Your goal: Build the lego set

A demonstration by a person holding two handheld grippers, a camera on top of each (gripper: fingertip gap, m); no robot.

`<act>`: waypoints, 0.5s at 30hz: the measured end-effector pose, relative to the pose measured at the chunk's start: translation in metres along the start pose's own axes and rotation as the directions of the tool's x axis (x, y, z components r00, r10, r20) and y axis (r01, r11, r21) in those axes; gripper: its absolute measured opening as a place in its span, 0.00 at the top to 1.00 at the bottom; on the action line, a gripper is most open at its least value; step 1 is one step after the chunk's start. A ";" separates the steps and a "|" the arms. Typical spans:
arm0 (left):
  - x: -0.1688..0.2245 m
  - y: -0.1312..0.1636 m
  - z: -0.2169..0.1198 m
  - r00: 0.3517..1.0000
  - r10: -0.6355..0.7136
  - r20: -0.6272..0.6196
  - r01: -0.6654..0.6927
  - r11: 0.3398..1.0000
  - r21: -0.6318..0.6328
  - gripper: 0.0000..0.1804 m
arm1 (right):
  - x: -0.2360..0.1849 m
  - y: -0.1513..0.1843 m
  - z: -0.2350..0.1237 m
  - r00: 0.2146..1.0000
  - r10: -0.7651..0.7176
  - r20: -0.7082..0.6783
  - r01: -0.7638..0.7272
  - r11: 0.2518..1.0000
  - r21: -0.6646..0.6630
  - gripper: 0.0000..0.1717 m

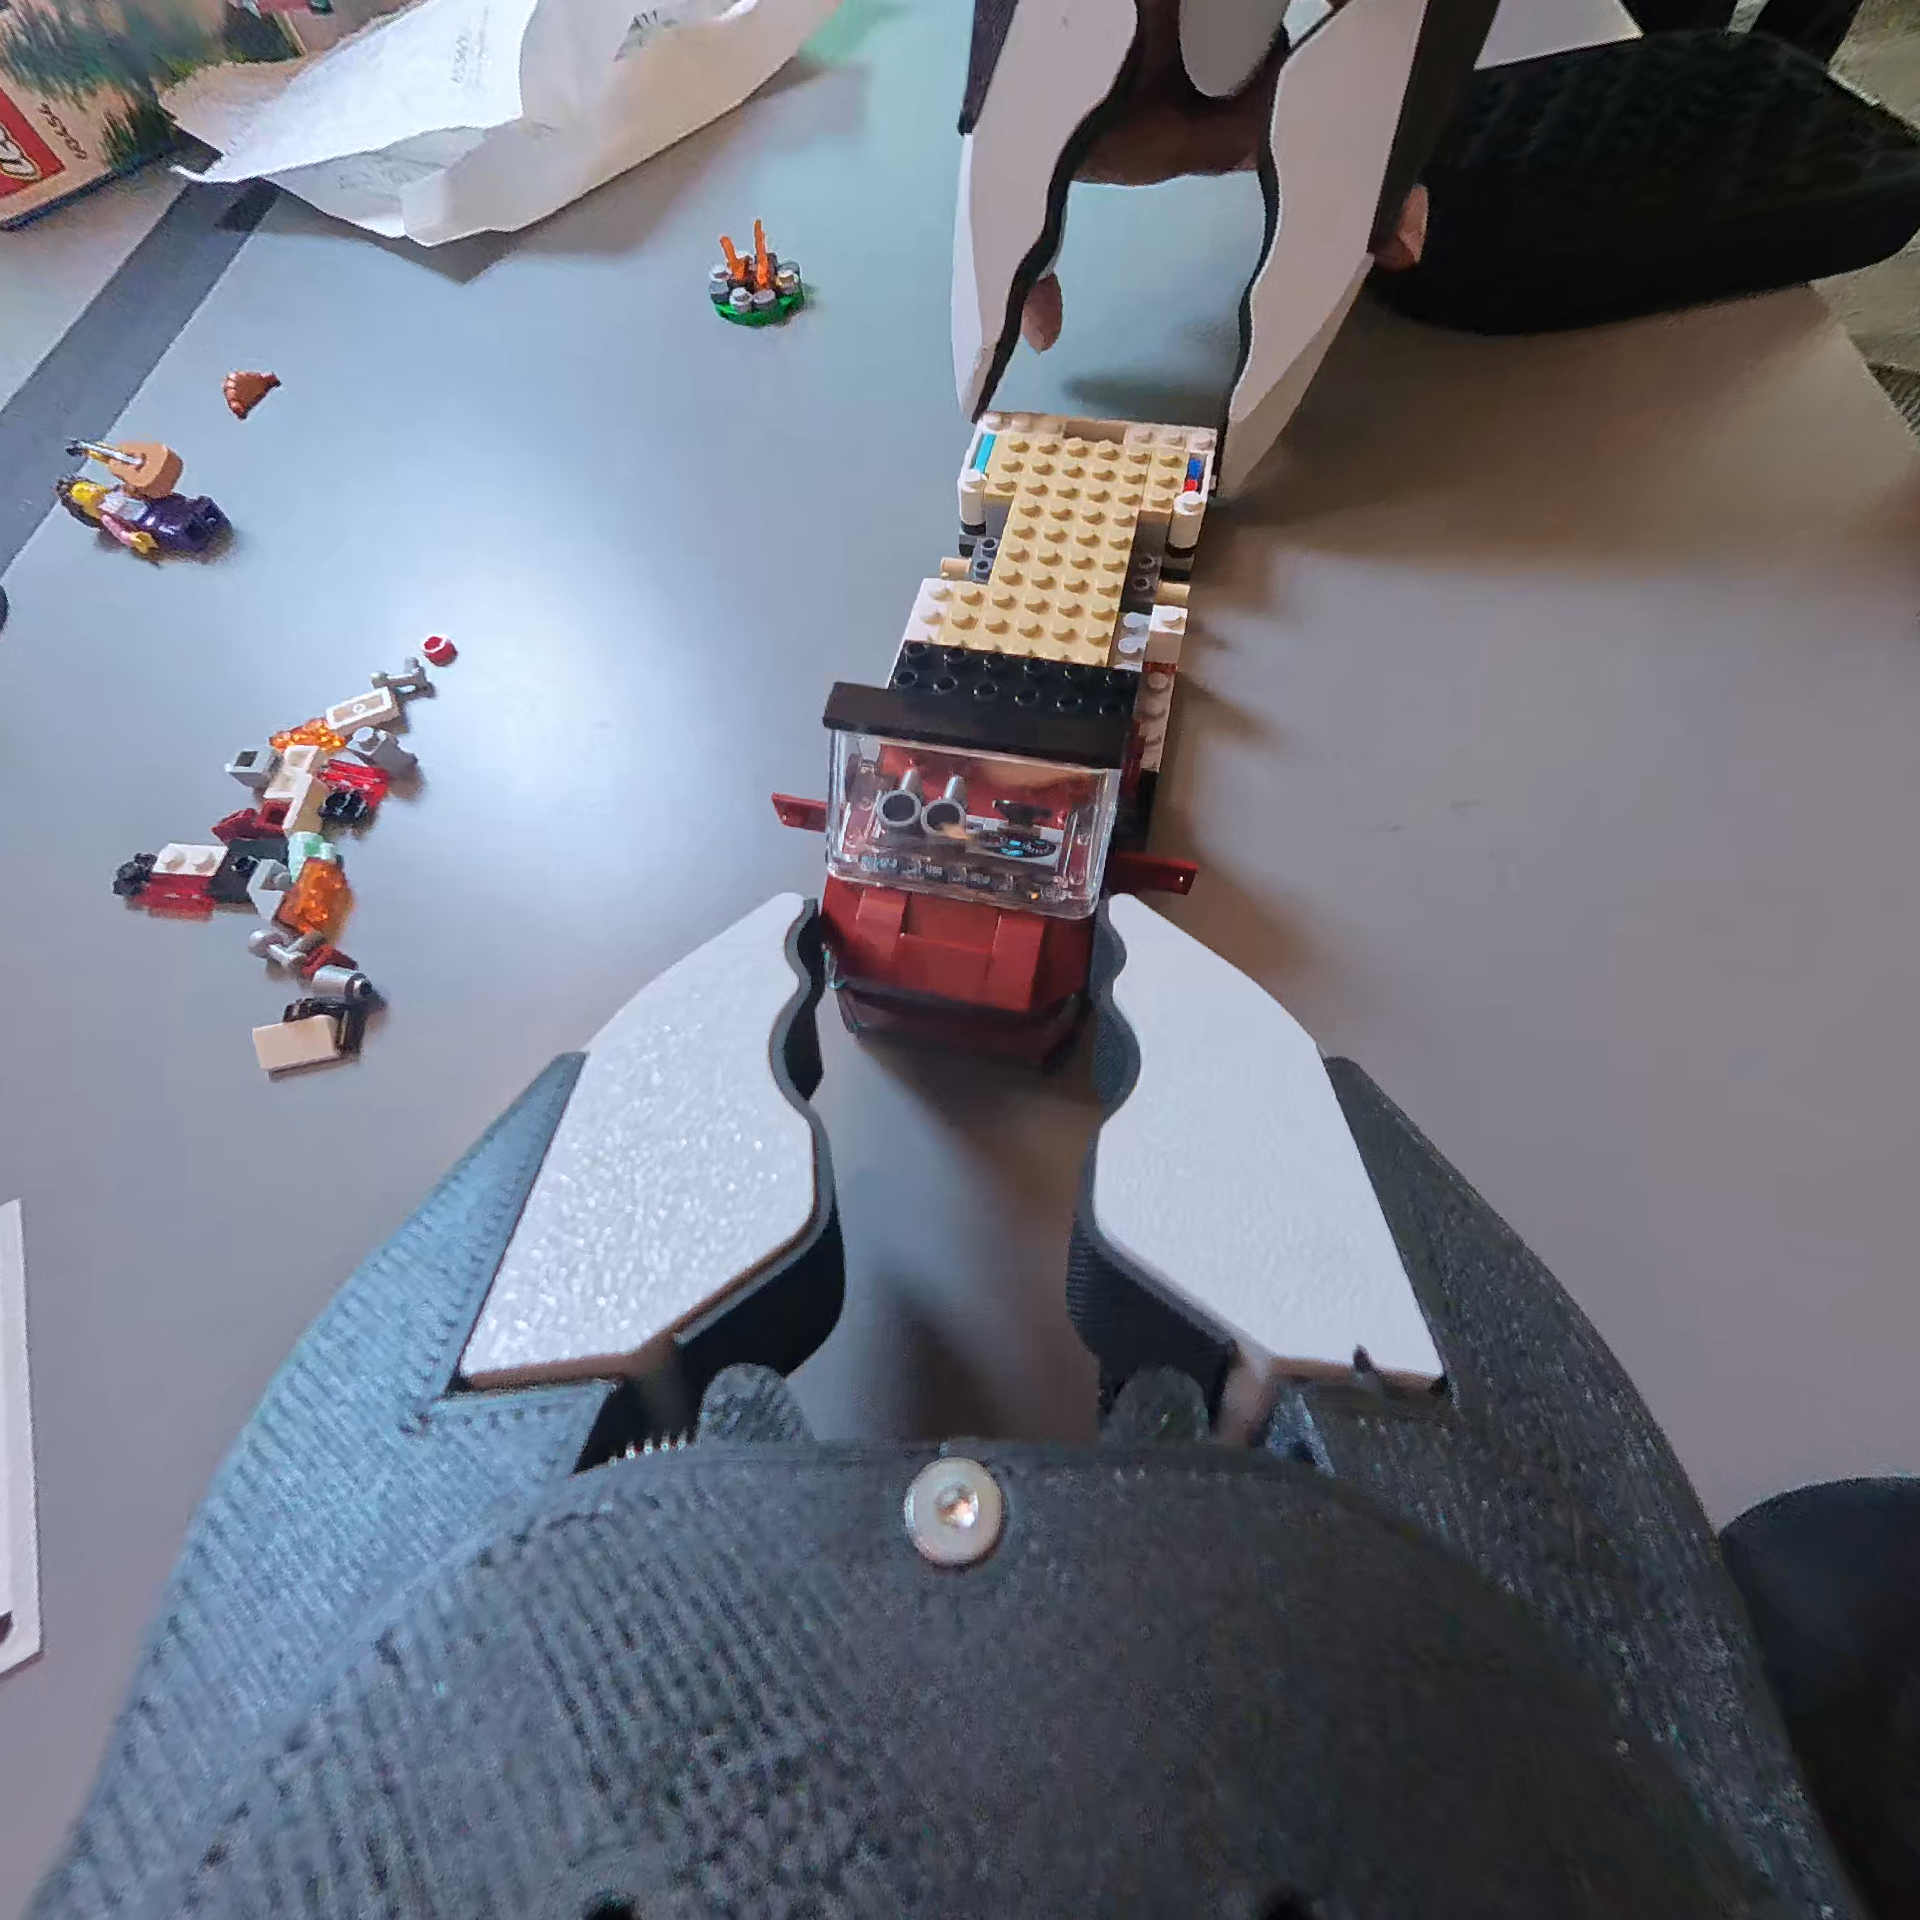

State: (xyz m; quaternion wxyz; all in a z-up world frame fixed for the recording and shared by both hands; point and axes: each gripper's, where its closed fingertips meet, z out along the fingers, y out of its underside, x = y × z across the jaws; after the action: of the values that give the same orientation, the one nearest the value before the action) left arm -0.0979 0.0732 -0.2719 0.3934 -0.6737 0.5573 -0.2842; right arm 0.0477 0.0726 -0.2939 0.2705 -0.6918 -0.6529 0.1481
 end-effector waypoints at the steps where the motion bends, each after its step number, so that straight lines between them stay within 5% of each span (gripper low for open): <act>1: 0.001 0.000 0.000 1.000 -0.003 0.005 0.003 1.000 -0.003 0.73 | 0.003 0.001 0.000 1.000 -0.004 0.005 0.004 1.000 -0.008 0.61; 5: 0.007 0.001 -0.003 0.999 0.032 0.012 -0.031 0.999 -0.012 0.73 | 0.013 0.004 -0.002 1.000 0.012 -0.001 -0.012 1.000 -0.016 0.65; 11: 0.006 -0.034 -0.016 0.998 -0.052 -0.019 0.054 0.990 0.132 0.75 | 0.015 -0.005 -0.006 1.000 0.026 -0.012 -0.025 0.999 0.026 0.60; 15: 0.007 -0.027 -0.002 0.999 -0.036 -0.018 0.037 0.998 0.047 0.69 | 0.014 -0.004 0.000 1.000 0.021 0.015 -0.021 1.000 0.004 0.59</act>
State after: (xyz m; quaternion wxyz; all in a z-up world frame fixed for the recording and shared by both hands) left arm -0.0839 0.0675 -0.2488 0.3991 -0.6717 0.5415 -0.3103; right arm 0.0454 0.0869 -0.2897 0.2656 -0.6968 -0.6474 0.1574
